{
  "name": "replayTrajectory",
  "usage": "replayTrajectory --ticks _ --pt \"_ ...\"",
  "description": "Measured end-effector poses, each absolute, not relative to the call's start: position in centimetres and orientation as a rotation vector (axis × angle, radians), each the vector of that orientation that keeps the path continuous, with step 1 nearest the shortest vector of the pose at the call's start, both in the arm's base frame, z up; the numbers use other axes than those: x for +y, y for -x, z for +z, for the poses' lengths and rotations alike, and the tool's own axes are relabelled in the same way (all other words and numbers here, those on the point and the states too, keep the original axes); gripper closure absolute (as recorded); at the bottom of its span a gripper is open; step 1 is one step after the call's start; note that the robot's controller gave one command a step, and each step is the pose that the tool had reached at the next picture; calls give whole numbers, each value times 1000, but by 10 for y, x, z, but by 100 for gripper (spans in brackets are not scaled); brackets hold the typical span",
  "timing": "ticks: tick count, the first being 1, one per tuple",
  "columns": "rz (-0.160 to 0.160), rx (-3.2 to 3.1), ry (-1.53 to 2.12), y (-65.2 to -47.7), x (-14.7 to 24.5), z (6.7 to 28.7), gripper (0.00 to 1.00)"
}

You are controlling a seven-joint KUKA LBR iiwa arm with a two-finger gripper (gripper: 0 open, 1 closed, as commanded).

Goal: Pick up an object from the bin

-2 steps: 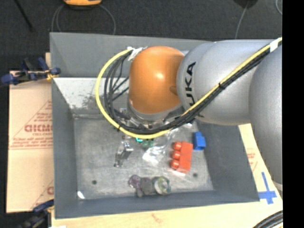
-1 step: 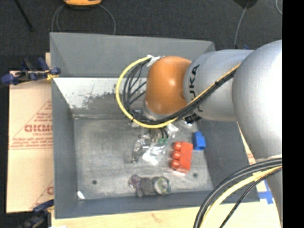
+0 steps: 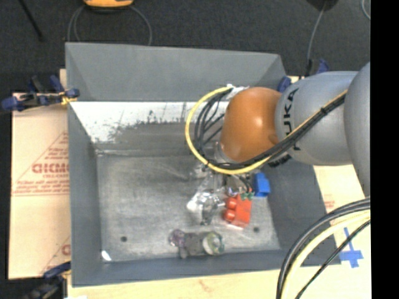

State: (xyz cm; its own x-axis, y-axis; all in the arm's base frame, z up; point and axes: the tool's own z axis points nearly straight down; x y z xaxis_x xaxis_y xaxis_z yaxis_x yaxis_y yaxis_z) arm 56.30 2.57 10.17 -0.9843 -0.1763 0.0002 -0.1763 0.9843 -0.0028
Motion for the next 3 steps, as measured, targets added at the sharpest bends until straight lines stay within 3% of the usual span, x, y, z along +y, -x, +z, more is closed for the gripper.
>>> replayTrajectory --ticks 1,2,3 --pt "5 3116 286 -564 20 73 0" --pt "3 3112 280 -566 19 77 100" --pt "-3 3095 489 -563 35 229 100"
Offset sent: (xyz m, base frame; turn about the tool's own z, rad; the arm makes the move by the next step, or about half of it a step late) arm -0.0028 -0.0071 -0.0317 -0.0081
